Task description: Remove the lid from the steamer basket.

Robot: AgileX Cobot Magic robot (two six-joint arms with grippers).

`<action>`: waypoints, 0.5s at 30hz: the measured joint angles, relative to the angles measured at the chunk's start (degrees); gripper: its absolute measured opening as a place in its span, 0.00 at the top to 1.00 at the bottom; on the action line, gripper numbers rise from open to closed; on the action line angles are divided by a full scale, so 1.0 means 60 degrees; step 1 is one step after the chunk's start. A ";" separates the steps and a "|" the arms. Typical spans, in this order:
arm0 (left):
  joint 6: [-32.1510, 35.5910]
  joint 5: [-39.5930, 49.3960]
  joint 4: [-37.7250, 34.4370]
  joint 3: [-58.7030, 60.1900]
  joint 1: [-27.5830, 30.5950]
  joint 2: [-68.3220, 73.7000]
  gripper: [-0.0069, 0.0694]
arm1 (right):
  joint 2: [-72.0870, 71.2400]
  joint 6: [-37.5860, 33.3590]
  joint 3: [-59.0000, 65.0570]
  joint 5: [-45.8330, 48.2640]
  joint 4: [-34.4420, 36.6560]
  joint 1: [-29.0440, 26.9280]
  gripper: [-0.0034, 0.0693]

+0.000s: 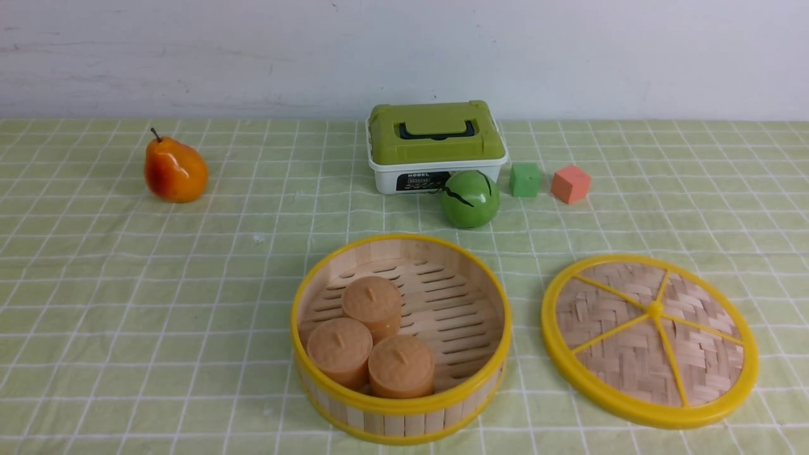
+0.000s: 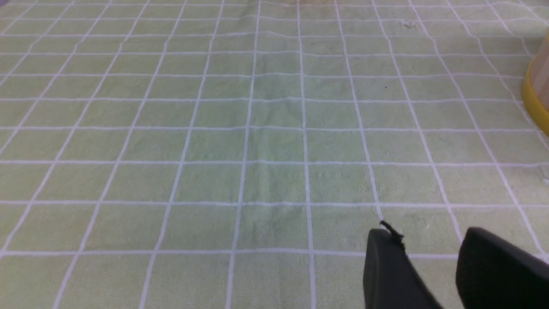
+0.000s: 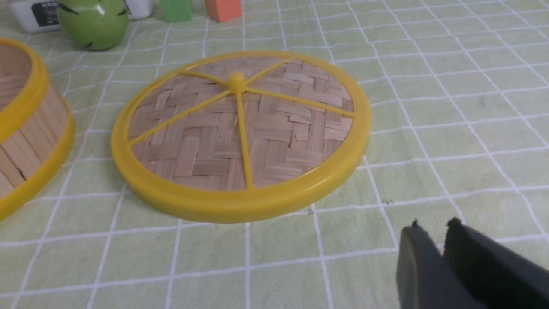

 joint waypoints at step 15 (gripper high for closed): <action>0.0000 0.0000 0.0000 0.0000 0.0000 0.0000 0.60 | 0.0000 0.0000 0.0000 0.0000 0.0000 0.0000 0.83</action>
